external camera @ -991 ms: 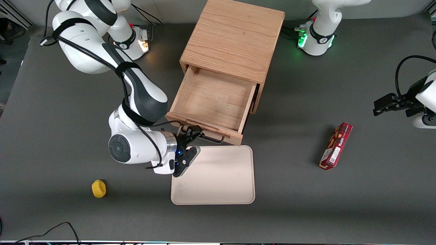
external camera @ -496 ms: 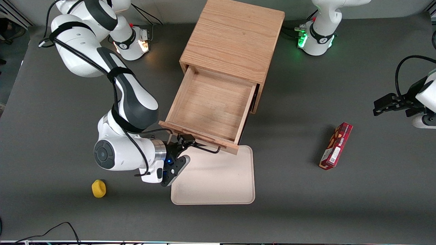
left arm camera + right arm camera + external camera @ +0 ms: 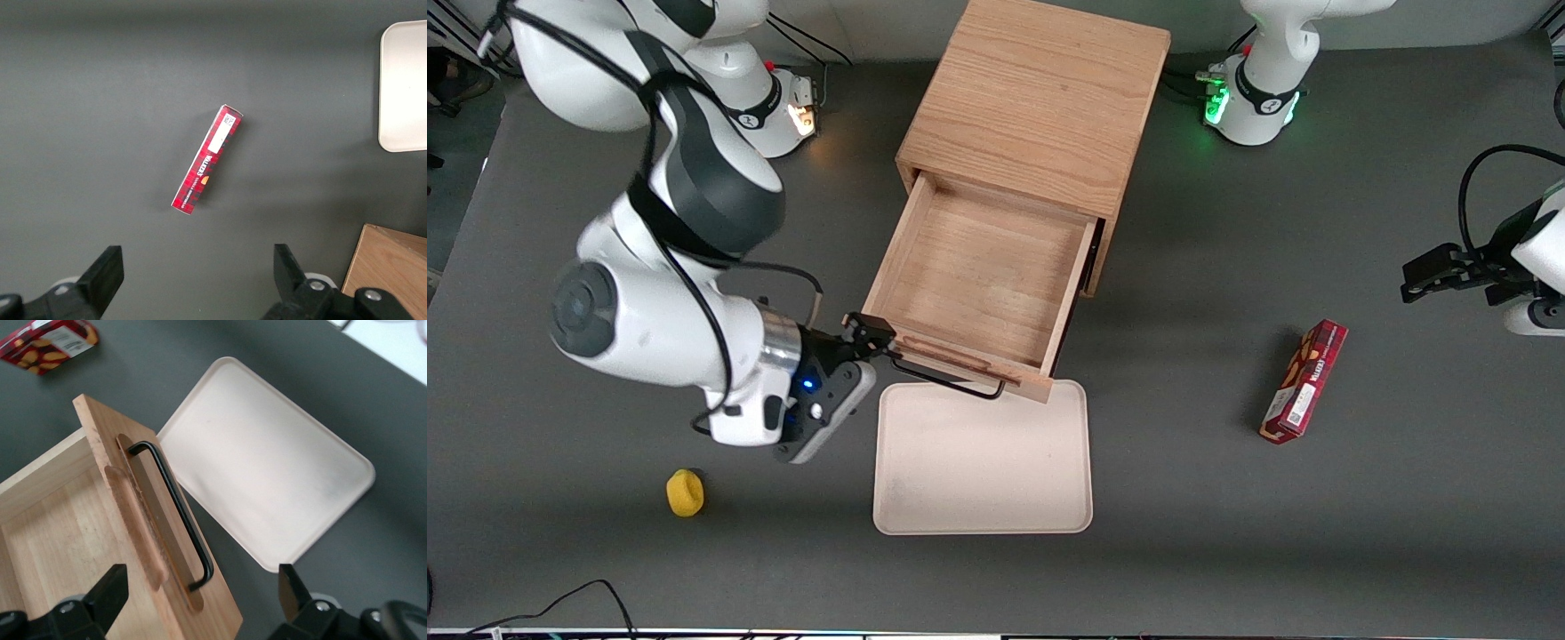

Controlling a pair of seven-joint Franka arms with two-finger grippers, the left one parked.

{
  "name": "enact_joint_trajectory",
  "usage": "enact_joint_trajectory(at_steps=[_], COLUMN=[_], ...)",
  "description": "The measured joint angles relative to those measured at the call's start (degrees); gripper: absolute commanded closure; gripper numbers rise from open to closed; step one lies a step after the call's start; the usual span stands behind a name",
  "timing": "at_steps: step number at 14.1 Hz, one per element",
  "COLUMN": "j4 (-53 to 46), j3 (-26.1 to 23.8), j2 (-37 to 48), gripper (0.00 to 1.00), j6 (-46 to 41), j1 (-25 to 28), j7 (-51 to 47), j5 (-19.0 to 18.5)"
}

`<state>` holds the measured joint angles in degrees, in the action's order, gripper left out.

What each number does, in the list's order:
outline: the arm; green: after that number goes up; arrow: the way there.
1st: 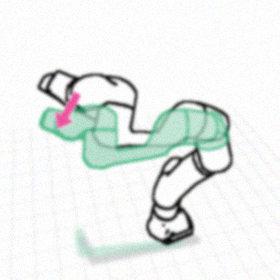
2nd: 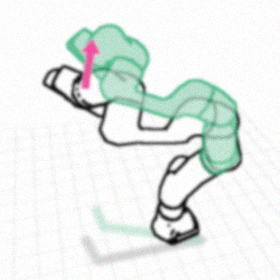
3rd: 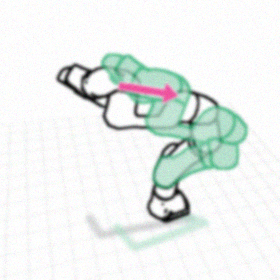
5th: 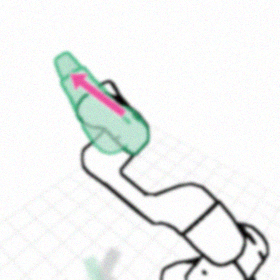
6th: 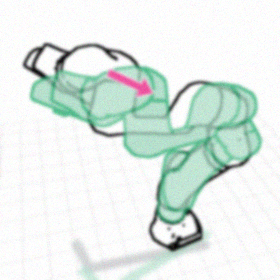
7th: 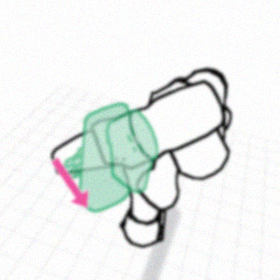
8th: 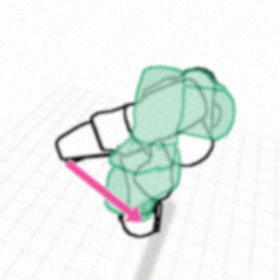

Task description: Open upper drawer

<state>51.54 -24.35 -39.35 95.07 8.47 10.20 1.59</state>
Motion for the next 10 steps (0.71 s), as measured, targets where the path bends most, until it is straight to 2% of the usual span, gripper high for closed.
enact_joint_trajectory(at_steps=[3,4,6,7,10], j4=[4.97,6.98,9.8,10.44,11.81], j3=[-0.24,-0.27,-0.12,0.2,4.71], j2=[8.17,11.54,18.2,21.17,28.41], gripper=[0.0,0.0,0.0,0.0,0.0], j6=[-0.77,-1.04,-4.47,-8.79,-22.81], j1=[1.28,1.7,1.58,1.12,-0.86], j7=[-20.17,-27.78,-40.06,-43.31,-45.11], j5=[-8.47,-10.25,-11.43,-11.65,-11.53])
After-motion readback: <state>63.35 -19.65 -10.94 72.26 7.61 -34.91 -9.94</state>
